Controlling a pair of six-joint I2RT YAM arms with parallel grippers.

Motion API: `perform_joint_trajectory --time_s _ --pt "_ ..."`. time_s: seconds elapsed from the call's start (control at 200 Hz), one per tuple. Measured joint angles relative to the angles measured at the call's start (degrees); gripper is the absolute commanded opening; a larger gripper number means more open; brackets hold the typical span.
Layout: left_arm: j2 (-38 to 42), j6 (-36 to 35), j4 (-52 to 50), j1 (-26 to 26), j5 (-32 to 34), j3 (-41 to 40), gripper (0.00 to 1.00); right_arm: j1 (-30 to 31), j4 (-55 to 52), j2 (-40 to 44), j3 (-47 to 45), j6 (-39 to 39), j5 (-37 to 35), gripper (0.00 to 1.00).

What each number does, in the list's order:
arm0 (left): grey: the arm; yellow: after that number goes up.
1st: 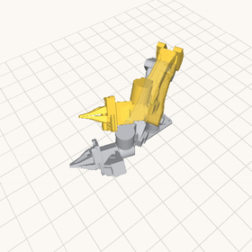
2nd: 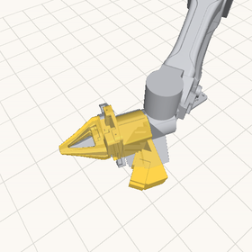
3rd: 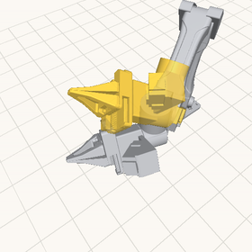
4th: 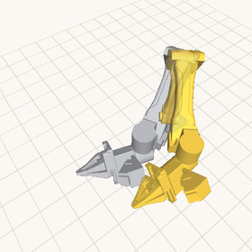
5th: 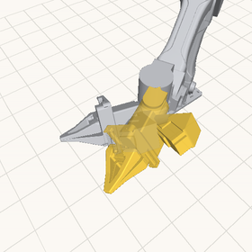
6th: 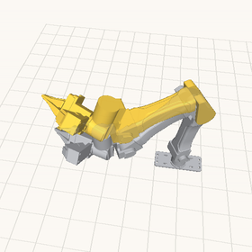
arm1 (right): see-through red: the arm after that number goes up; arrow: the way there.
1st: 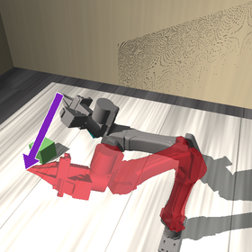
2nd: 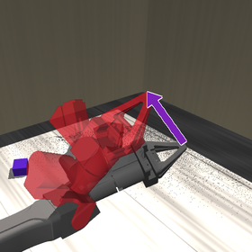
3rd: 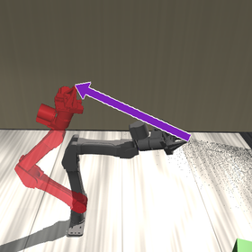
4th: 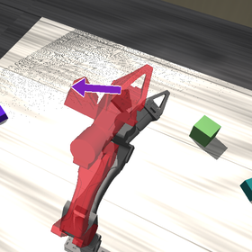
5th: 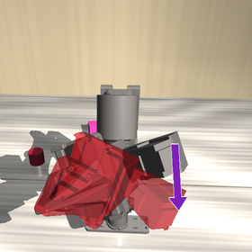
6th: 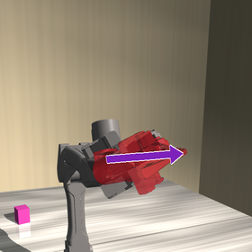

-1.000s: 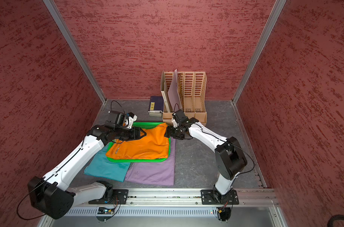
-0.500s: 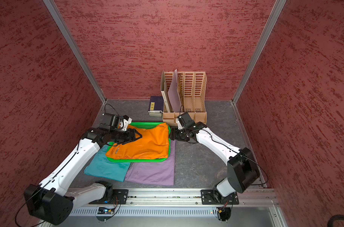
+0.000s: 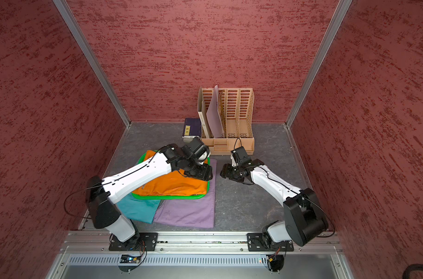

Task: Put the folded long pants in the basket
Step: Pick up the basket from the center of the board.

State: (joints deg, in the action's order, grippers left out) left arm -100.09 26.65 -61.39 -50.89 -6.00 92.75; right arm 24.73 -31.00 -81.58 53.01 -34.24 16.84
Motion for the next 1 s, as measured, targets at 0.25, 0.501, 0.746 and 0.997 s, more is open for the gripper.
perform_joint_trajectory --time_s 0.25,0.501,0.746,0.997 --pt "-14.08 2.19 -9.18 -3.98 12.13 12.24 0.7 -1.66 0.83 -1.22 0.0 0.46 0.57 0.65" --pt "-16.55 3.15 -14.47 -3.96 20.37 16.26 0.62 -2.38 1.25 -4.0 -0.07 1.03 1.18 0.65" --pt "-20.26 3.3 -14.6 -3.76 22.43 17.03 0.59 -2.47 1.25 -4.61 -0.24 1.29 1.4 0.65" --pt "-22.91 3.96 -13.68 -3.87 23.28 18.03 0.35 -2.47 1.66 -4.81 -0.52 1.29 1.97 0.65"
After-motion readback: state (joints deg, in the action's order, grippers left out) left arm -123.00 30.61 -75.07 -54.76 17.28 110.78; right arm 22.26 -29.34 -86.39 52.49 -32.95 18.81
